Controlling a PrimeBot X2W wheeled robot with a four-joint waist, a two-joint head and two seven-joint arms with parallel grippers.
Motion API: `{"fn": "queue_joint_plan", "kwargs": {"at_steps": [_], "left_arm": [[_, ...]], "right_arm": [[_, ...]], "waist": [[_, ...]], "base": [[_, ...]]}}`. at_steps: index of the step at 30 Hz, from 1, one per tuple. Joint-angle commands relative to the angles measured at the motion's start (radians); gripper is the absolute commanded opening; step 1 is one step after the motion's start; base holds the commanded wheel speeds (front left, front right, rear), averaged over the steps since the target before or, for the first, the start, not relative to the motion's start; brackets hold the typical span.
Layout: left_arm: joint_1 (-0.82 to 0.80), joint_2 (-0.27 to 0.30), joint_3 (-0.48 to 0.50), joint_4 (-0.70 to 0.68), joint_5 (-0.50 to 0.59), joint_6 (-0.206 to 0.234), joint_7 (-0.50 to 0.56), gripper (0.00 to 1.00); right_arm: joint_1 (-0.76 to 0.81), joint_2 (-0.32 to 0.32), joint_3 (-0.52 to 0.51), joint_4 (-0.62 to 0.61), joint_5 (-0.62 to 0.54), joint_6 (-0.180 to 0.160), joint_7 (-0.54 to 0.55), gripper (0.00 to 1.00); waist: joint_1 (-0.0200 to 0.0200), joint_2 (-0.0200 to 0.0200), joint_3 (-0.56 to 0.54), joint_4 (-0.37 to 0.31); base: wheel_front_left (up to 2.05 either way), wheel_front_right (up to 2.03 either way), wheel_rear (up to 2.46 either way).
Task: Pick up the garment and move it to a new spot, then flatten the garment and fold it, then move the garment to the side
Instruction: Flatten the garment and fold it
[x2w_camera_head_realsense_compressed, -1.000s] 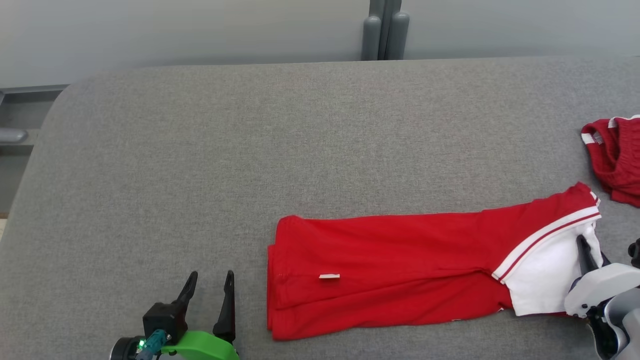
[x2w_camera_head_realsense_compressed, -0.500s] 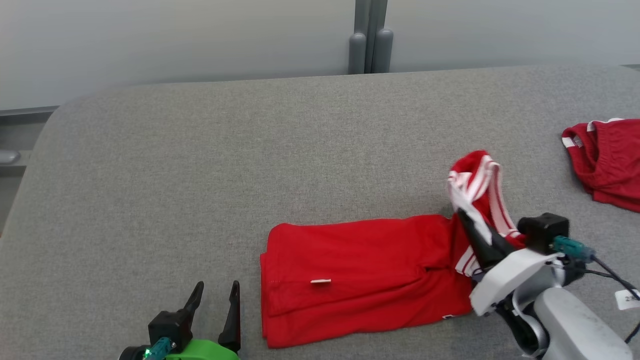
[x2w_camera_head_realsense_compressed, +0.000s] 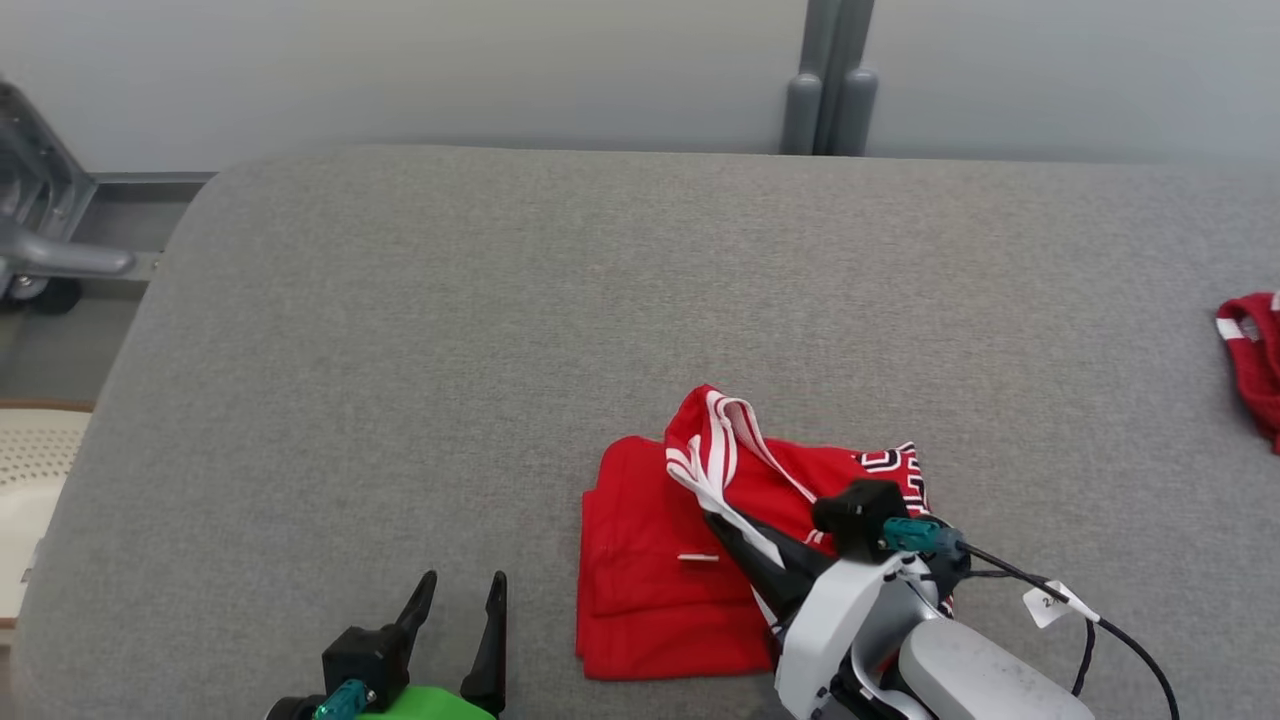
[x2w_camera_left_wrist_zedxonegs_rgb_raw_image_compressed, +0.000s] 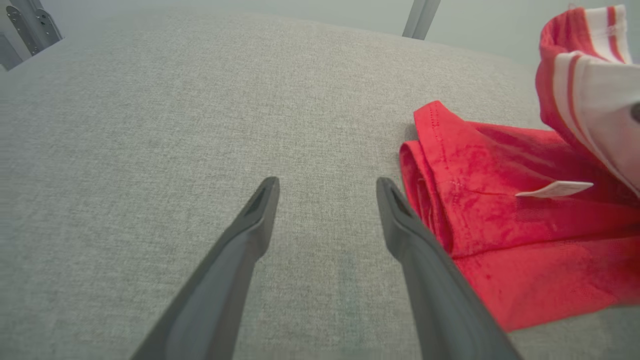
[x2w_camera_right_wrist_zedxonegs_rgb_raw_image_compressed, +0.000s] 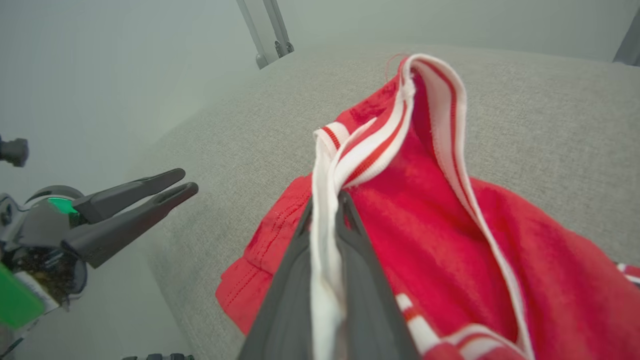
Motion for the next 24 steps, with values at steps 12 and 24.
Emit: {"fn": "queue_joint_plan", "kwargs": {"at_steps": [12, 24], "left_arm": [[0.033, 0.002, -0.008, 0.013, -0.010, 0.009, 0.001, 1.00], [0.031, 0.002, 0.019, -0.013, -0.008, 0.019, 0.001, 1.00]], "right_arm": [[-0.121, 0.091, 0.023, 0.238, 0.011, 0.000, -0.091, 1.00], [-0.096, 0.003, -0.196, 0.175, 0.066, 0.000, -0.176, 1.00]], "waist": [[0.0000, 0.0000, 0.015, 0.159], [0.0000, 0.0000, 0.007, 0.073]], "base": [[0.00, 0.00, 0.00], [0.00, 0.00, 0.00]]}}
